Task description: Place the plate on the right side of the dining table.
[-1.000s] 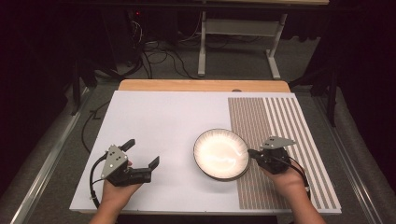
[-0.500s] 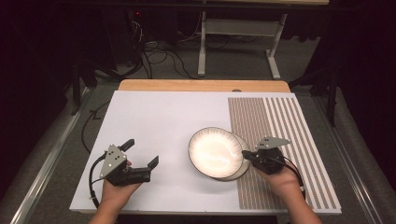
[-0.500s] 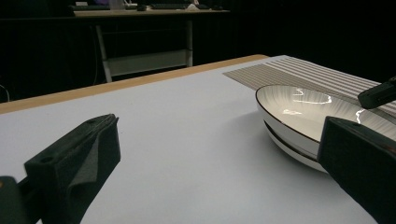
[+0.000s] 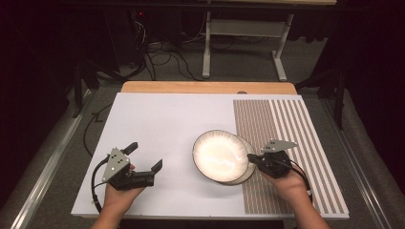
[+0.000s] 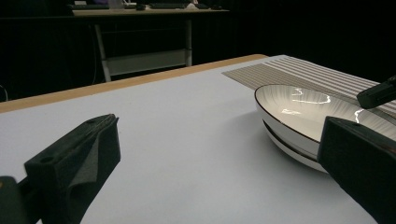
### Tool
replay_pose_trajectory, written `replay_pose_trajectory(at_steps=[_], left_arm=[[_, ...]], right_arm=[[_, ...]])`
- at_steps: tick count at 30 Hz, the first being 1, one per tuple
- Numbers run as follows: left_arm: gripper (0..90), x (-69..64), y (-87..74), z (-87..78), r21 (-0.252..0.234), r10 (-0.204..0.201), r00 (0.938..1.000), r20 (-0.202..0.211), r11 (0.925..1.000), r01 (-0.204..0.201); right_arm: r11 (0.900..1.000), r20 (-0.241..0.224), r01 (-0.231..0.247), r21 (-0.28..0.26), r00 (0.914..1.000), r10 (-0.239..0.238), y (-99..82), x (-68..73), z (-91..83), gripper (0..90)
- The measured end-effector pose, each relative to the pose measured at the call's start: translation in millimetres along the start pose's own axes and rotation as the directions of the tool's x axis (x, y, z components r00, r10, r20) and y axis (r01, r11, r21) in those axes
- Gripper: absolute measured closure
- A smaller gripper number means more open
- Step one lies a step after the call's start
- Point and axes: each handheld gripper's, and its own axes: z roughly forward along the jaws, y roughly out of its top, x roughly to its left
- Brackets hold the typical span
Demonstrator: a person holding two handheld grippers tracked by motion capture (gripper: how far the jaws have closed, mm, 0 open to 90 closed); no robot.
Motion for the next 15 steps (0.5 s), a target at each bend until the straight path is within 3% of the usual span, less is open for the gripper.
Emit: replay_pose_trajectory(at_steps=[15], left_arm=[[0.2,-0.4,-0.4,0.4,0.002,-0.003,1.0,0.001,1.0,0.003]], right_arm=[[1.0,0.001,-0.003,-0.003,1.0,0.003,-0.5,-0.1,0.6,90.0]])
